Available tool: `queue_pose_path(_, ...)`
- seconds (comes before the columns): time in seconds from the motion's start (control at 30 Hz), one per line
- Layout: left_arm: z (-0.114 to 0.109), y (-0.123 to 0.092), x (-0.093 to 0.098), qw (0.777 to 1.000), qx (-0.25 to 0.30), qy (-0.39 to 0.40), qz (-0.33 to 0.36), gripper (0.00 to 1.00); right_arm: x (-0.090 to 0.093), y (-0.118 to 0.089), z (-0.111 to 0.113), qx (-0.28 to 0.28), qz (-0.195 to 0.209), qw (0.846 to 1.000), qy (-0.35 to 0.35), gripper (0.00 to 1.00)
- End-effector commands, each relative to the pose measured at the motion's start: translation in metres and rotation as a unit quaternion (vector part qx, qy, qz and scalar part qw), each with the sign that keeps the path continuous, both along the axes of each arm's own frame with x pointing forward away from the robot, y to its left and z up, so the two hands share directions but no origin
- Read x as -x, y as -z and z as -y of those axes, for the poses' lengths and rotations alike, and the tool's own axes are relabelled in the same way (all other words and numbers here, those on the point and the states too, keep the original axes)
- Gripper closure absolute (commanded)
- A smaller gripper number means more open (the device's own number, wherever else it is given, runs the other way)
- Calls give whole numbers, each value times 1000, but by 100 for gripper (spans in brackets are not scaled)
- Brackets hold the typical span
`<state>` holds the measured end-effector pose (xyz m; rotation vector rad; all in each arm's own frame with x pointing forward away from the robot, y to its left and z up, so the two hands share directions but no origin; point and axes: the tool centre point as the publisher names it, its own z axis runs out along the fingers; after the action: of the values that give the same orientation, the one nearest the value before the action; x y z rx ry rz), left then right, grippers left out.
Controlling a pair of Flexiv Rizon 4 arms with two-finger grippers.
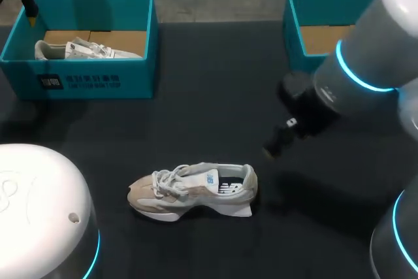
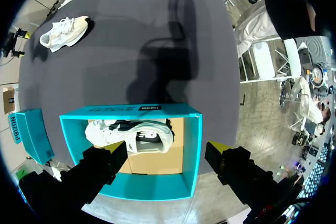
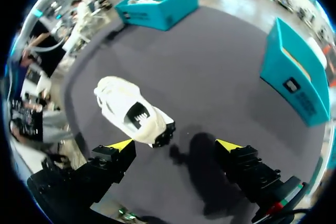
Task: Take the shoe out of the shoebox, open the shoe tongue, remove and reinsert the insole, then place the shoe into the shoebox
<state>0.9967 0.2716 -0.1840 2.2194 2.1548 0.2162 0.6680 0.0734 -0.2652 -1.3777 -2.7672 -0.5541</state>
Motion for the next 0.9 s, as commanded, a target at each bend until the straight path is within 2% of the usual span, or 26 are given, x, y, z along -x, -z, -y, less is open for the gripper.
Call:
queue_pose_path(0.03,0,0,1,1000,-1,0,1,0,11,15,17,-216,44,962,-162,0)
queue_pose_path(0.57,0,0,1,1000,-1,0,1,0,11,15,17,-216,44,962,-162,0)
queue_pose_path(0.73,0,0,1,1000,-1,0,1,0,19,48,19,-199,113,962,-150,0)
queue_pose_path(0.83,0,0,1,1000,-1,0,1,0,22,60,15,-178,137,962,-157,0)
queue_pose_path(0.9,0,0,1,1000,-1,0,1,0,23,65,13,-181,165,954,-172,0)
